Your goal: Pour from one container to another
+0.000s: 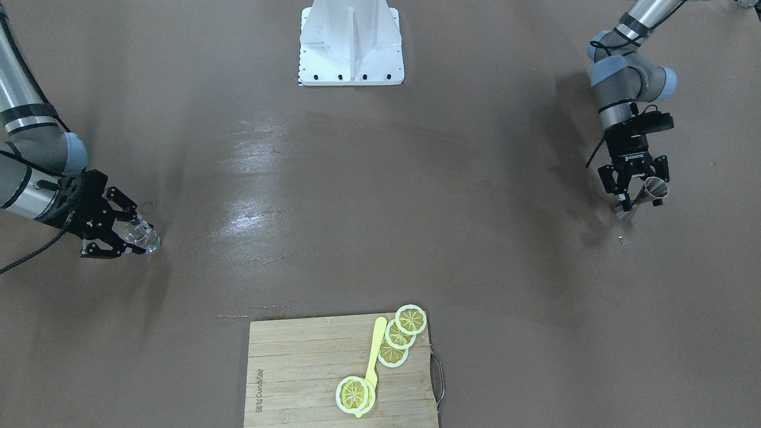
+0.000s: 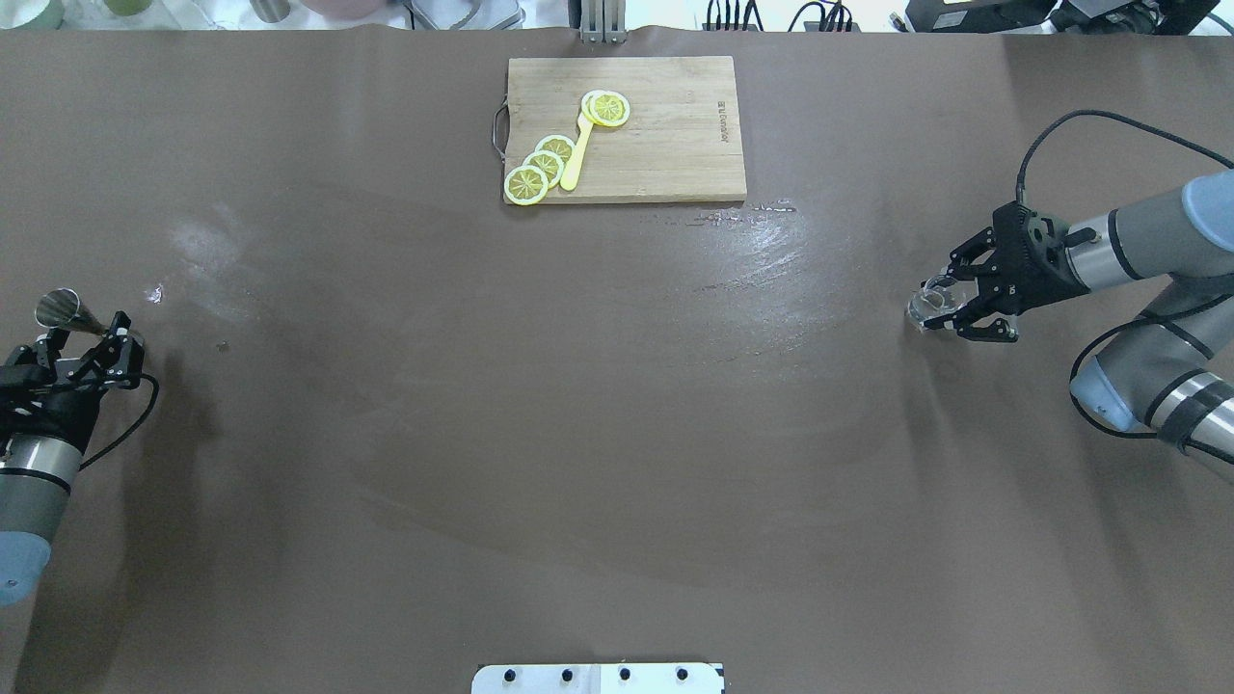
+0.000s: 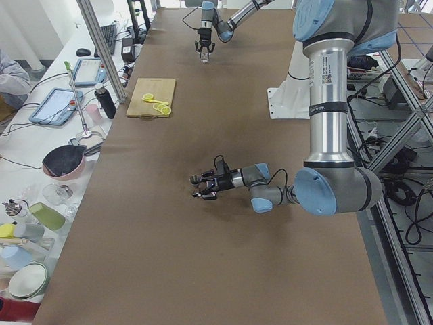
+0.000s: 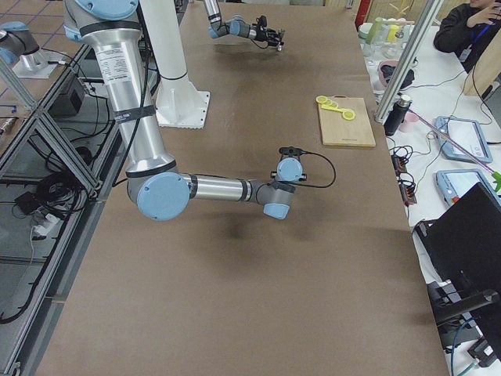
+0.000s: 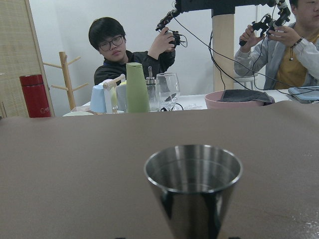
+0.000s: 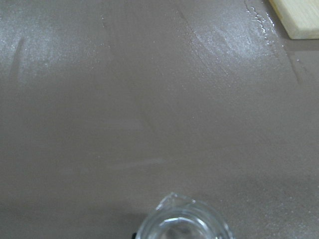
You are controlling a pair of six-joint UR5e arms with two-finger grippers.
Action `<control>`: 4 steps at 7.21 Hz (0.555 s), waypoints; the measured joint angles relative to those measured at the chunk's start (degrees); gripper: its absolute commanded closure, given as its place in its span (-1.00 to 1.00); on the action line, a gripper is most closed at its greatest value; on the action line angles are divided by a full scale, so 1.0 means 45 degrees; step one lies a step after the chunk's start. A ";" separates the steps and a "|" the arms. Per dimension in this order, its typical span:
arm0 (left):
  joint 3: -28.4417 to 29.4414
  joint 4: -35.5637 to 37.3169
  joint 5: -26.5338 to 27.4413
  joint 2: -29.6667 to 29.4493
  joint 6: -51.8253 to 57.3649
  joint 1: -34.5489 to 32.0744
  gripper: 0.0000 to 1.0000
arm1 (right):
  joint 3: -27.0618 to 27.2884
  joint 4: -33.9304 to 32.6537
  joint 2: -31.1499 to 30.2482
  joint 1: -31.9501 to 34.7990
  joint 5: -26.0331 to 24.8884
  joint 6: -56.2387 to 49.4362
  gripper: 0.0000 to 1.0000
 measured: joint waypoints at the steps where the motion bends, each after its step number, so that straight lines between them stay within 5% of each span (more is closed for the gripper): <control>1: -0.0011 0.0047 0.0004 -0.0031 -0.0287 0.0008 0.96 | 0.0095 -0.0018 0.0008 0.0214 0.0097 0.0016 1.00; 4: -0.0310 0.0305 -0.0058 -0.0003 -0.0880 0.0013 1.00 | 0.0324 -0.0291 0.0150 0.1041 0.0577 0.0037 1.00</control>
